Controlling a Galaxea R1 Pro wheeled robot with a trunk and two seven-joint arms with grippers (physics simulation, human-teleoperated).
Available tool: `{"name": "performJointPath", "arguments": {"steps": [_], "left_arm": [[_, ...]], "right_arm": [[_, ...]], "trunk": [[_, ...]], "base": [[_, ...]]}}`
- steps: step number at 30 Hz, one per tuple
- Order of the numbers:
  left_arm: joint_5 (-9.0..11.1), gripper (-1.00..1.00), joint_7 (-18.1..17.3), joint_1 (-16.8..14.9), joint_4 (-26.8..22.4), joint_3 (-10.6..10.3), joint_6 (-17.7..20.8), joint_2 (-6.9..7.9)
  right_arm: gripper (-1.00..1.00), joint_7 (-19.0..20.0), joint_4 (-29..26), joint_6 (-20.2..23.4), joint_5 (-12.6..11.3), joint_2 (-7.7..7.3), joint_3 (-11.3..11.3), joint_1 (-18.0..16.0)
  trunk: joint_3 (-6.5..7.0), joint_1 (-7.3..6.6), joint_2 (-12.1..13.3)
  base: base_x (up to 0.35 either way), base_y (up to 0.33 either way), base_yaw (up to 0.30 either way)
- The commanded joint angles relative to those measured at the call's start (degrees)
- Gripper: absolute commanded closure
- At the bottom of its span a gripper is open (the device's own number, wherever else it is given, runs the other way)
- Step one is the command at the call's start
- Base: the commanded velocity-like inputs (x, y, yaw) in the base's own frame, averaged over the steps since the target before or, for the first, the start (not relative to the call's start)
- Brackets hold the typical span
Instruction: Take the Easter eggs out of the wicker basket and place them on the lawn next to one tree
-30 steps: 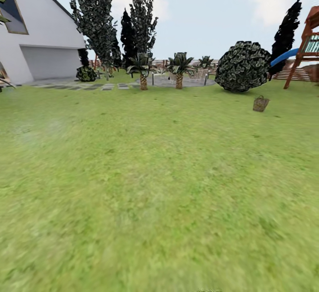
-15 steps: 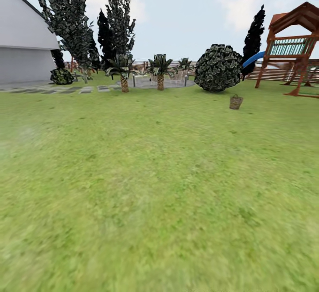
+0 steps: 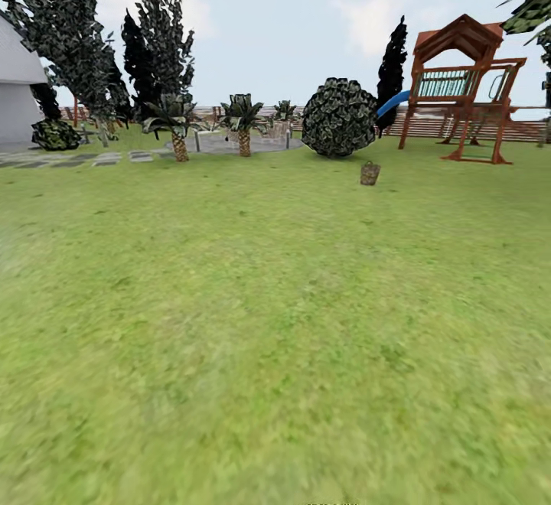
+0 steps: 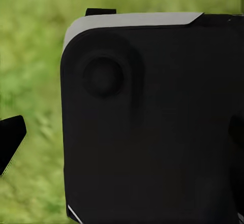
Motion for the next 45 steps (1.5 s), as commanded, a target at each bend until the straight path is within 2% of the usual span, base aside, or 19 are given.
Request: {"name": "performJointPath", "arguments": {"steps": [1,34,45], "left_arm": [[0.1,-1.0,0.0,0.0,-0.1,0.1,-0.1,-0.01],[0.1,-1.0,0.0,0.0,-0.1,0.0,-0.1,-0.04],[0.1,-1.0,0.0,0.0,-0.1,0.0,-0.1,-0.17]], "right_arm": [[-1.0,0.0,0.1,-0.2,0.0,0.0,0.1,-0.1],[-1.0,0.0,0.1,-0.2,0.0,0.0,0.1,-0.1],[-1.0,0.0,0.1,0.1,0.7,0.02,0.3,-0.1]], "trunk": [[-0.04,0.0,0.0],[-0.04,0.0,0.0],[-0.04,0.0,0.0]], "base": [[0.0,0.0,-0.282],[0.0,0.0,-0.282],[0.0,0.0,-0.051]]}}
